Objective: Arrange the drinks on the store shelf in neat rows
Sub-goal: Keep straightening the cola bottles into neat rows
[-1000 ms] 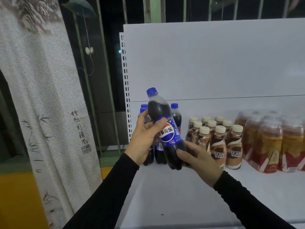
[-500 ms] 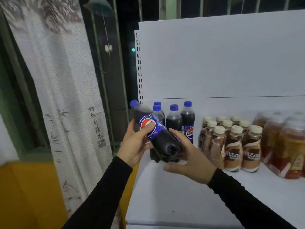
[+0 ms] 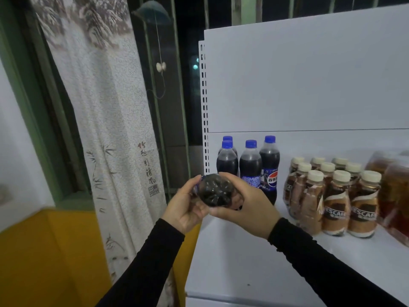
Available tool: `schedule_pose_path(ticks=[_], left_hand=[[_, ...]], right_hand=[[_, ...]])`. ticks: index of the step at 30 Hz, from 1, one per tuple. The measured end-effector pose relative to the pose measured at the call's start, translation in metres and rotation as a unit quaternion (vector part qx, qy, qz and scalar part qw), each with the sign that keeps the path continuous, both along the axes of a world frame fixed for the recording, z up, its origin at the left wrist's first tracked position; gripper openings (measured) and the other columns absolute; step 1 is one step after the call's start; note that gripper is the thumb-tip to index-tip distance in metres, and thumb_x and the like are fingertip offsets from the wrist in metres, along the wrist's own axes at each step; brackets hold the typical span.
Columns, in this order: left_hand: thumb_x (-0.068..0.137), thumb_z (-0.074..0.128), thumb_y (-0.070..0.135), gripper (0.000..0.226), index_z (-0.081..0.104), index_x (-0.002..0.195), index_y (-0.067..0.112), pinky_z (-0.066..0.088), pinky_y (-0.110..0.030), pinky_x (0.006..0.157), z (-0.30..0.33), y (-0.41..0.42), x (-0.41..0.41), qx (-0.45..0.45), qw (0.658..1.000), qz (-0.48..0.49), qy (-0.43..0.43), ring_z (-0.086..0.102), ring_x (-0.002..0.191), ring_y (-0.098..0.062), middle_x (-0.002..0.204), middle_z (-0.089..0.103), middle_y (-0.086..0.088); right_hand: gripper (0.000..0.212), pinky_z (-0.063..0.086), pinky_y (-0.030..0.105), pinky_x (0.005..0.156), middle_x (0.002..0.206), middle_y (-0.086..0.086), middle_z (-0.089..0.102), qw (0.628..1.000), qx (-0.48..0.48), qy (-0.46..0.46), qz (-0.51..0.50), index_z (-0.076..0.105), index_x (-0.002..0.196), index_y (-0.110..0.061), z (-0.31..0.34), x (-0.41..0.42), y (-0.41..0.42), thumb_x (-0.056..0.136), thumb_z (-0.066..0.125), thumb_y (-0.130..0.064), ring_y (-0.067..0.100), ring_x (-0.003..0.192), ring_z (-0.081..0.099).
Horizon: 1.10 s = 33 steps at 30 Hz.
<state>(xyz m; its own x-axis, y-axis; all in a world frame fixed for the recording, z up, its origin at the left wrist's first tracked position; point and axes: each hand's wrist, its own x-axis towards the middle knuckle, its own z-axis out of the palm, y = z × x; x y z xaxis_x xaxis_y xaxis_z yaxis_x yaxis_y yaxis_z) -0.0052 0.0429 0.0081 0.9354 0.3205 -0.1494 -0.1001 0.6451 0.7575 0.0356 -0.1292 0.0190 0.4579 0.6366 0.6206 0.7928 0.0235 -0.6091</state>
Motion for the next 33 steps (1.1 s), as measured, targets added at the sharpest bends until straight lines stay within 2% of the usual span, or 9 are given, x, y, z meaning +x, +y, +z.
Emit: schedule_pose_path(ticks=[3, 8, 11, 13, 17, 20, 22, 28, 33], left_hand=[[0.077, 0.078, 0.025, 0.07, 0.055, 0.139, 0.002, 0.062, -0.051, 0.073, -0.002, 0.004, 0.0, -0.017, 1.0, -0.004, 0.008, 0.066, 0.114, -0.04, 0.126, 0.066, -0.025], [0.081, 0.076, 0.025, 0.063, 0.057, 0.136, 0.001, 0.053, -0.062, 0.091, -0.002, 0.007, 0.001, -0.007, 1.0, -0.015, -0.005, 0.066, 0.112, -0.041, 0.122, 0.067, -0.026], [0.082, 0.074, 0.022, 0.053, 0.06, 0.128, 0.0, 0.063, -0.046, 0.068, 0.003, 0.003, 0.0, 0.028, 1.0, 0.001, -0.011, 0.075, 0.084, -0.031, 0.096, 0.075, -0.02], [0.076, 0.076, 0.02, 0.062, 0.056, 0.132, 0.003, 0.06, -0.039, 0.056, 0.008, 0.001, 0.0, 0.055, 0.998, 0.021, -0.029, 0.076, 0.076, -0.028, 0.093, 0.075, -0.018], [0.068, 0.08, 0.011, 0.082, 0.047, 0.142, 0.022, 0.059, -0.037, 0.065, 0.012, -0.006, 0.004, 0.151, 0.981, 0.041, -0.114, 0.074, 0.09, -0.027, 0.117, 0.07, -0.015], [0.072, 0.083, 0.005, 0.091, 0.04, 0.145, 0.038, 0.058, -0.038, 0.073, 0.011, -0.015, 0.007, 0.244, 0.958, 0.029, -0.149, 0.071, 0.102, -0.031, 0.124, 0.067, -0.017], [0.072, 0.084, 0.008, 0.093, 0.038, 0.146, 0.041, 0.057, -0.043, 0.08, 0.011, -0.021, 0.01, 0.277, 0.947, 0.024, -0.159, 0.068, 0.109, -0.035, 0.125, 0.066, -0.019], [0.079, 0.075, 0.031, 0.065, 0.051, 0.139, 0.023, 0.057, -0.035, 0.088, 0.034, -0.039, 0.008, 0.398, 0.894, 0.065, -0.195, 0.068, 0.112, -0.022, 0.122, 0.069, -0.005], [0.077, 0.08, 0.023, 0.05, 0.063, 0.124, 0.027, 0.053, -0.038, 0.099, 0.032, -0.053, 0.005, 0.463, 0.854, 0.054, -0.232, 0.066, 0.113, -0.019, 0.116, 0.072, 0.0]], right_hand=[[0.057, 0.049, 0.01, 0.087, 0.108, -0.029, 0.062, 1.0, 0.003, 0.005, 0.008, 0.043, 0.12, -0.052, -0.002, 0.003, 0.003, 0.07, 0.07, -0.061, -0.006, 0.106, 0.061], [0.059, 0.049, 0.009, 0.084, 0.109, -0.027, 0.061, 1.0, -0.01, 0.006, 0.006, 0.042, 0.119, -0.053, -0.004, 0.004, 0.001, 0.069, 0.071, -0.06, -0.006, 0.104, 0.061], [0.064, 0.053, 0.015, 0.083, 0.113, -0.022, 0.063, 0.998, -0.026, 0.052, 0.012, 0.04, 0.122, -0.053, -0.008, 0.008, -0.005, 0.067, 0.071, -0.064, -0.003, 0.101, 0.065], [0.063, 0.056, 0.025, 0.086, 0.114, -0.012, 0.066, 0.993, -0.028, 0.109, 0.022, 0.042, 0.126, -0.049, -0.012, 0.013, -0.009, 0.071, 0.067, -0.066, 0.004, 0.099, 0.068], [0.055, 0.052, 0.015, 0.077, 0.091, -0.013, 0.067, 0.981, -0.022, 0.19, 0.014, 0.047, 0.135, -0.028, -0.009, 0.02, -0.015, 0.087, 0.058, -0.053, -0.005, 0.084, 0.067], [0.056, 0.053, 0.02, 0.09, 0.108, -0.014, 0.07, 0.979, -0.054, 0.196, 0.004, 0.057, 0.124, -0.035, -0.007, 0.027, -0.018, 0.073, 0.064, -0.056, -0.003, 0.101, 0.066], [0.049, 0.053, 0.02, 0.089, 0.11, -0.014, 0.071, 0.979, -0.061, 0.197, 0.001, 0.061, 0.115, -0.036, -0.007, 0.031, -0.023, 0.069, 0.071, -0.052, 0.0, 0.104, 0.066], [0.054, 0.049, 0.007, 0.072, 0.1, -0.027, 0.068, 0.981, -0.039, 0.171, -0.08, 0.051, 0.112, -0.043, -0.032, 0.035, -0.041, 0.072, 0.084, -0.028, -0.01, 0.099, 0.063], [0.061, 0.045, 0.002, 0.071, 0.098, -0.026, 0.064, 0.98, -0.01, 0.129, -0.149, 0.047, 0.108, -0.043, -0.044, 0.046, -0.055, 0.07, 0.086, -0.014, -0.02, 0.092, 0.058]])
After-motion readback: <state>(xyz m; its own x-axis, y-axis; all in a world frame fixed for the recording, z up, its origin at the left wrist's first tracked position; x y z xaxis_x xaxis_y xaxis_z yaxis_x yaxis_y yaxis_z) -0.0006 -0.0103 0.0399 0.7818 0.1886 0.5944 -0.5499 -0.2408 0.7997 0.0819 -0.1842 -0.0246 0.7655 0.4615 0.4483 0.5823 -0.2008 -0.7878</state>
